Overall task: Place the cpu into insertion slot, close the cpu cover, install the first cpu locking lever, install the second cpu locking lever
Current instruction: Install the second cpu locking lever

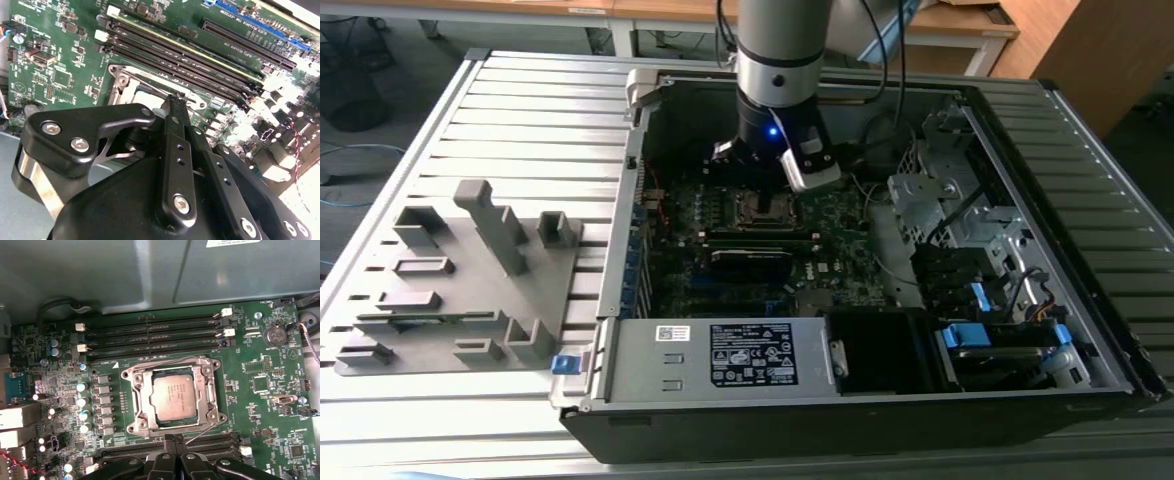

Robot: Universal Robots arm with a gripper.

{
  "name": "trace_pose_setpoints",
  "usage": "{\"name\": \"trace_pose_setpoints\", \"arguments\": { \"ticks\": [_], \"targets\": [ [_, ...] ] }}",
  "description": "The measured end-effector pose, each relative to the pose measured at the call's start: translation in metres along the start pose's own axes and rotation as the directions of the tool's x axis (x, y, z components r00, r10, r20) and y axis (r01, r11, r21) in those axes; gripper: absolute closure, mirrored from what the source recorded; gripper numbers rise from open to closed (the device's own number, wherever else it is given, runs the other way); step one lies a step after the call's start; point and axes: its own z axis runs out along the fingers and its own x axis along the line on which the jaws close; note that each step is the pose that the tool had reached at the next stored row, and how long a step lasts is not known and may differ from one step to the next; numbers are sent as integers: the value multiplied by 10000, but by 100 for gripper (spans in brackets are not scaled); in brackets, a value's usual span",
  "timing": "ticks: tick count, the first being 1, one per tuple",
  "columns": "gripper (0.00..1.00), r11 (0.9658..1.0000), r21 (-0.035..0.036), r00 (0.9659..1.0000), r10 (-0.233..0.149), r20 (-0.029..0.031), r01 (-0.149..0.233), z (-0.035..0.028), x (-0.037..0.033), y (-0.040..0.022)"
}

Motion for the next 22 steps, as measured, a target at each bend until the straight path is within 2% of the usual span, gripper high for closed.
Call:
{"name": "trace_pose_setpoints", "arguments": {
  "ticks": [3,22],
  "targets": [
    [89,10000,0,10000,0,-1,0,8,28,-4],
    [89,10000,-1,10000,-1,1,1,19,64,-9]
  ]
}}
